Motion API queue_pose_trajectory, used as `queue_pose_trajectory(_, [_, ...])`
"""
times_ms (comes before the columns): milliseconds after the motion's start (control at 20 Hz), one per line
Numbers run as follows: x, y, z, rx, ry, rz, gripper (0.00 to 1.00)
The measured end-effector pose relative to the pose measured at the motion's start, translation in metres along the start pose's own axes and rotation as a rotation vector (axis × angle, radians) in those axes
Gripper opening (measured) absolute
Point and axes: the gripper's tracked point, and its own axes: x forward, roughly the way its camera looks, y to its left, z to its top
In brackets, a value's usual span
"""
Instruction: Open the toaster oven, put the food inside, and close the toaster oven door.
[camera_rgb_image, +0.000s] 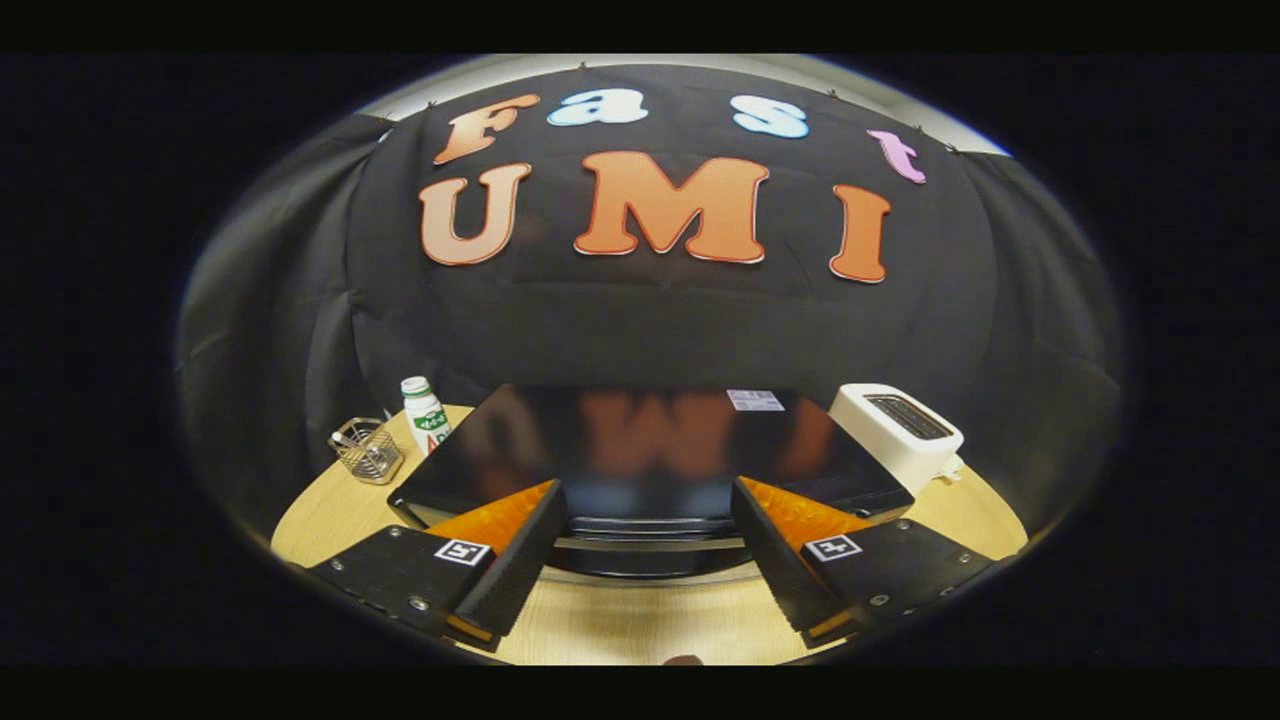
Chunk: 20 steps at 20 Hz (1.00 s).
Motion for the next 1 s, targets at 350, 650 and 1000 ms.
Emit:
queue_pose_trajectory(350, [-0.004, 0.002, -0.009, 0.009, 0.045, 0.014, 0.98])
queue_pose_trajectory(650, [-0.014, 0.002, -0.02, -0.002, 0.057, 0.02, 0.98])
queue_pose_trajectory(1000, [-0.031, 0.003, -0.028, 0.012, 0.053, 0.021, 0.99])
